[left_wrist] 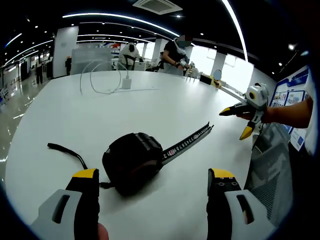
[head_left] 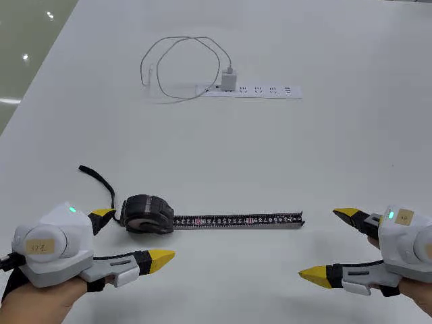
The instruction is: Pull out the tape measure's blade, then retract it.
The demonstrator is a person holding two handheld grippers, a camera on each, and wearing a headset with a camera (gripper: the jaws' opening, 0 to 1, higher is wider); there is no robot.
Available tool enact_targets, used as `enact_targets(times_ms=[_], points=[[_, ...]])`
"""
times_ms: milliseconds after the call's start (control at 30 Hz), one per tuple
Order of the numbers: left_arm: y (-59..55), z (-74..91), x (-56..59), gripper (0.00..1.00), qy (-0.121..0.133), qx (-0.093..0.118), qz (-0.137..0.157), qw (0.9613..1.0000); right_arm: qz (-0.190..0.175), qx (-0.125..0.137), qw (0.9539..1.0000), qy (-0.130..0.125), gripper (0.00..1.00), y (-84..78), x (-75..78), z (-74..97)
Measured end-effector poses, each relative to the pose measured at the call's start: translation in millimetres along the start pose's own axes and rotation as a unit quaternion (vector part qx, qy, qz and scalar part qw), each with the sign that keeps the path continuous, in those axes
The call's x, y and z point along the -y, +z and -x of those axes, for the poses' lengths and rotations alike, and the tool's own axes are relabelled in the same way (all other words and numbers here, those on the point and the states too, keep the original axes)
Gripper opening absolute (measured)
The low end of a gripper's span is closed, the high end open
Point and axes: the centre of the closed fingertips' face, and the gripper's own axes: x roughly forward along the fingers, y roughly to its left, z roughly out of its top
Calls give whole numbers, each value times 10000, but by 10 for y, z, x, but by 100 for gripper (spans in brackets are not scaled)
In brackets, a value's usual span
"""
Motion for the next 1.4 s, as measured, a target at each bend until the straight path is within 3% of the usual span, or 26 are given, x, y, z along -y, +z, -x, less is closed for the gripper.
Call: enact_targets(times_ms=[667, 900, 1400], points=[[39, -44, 43, 85, -29, 43, 61, 10000, 28, -50, 10000, 3, 83, -13, 44, -18], [35, -53, 37, 85, 7, 45, 121, 9999, 149, -180, 9997, 28, 82, -54, 40, -30], [13, -117, -3, 83, 403, 22, 53, 9992, 657, -532, 9962, 206, 74, -24, 159, -103]])
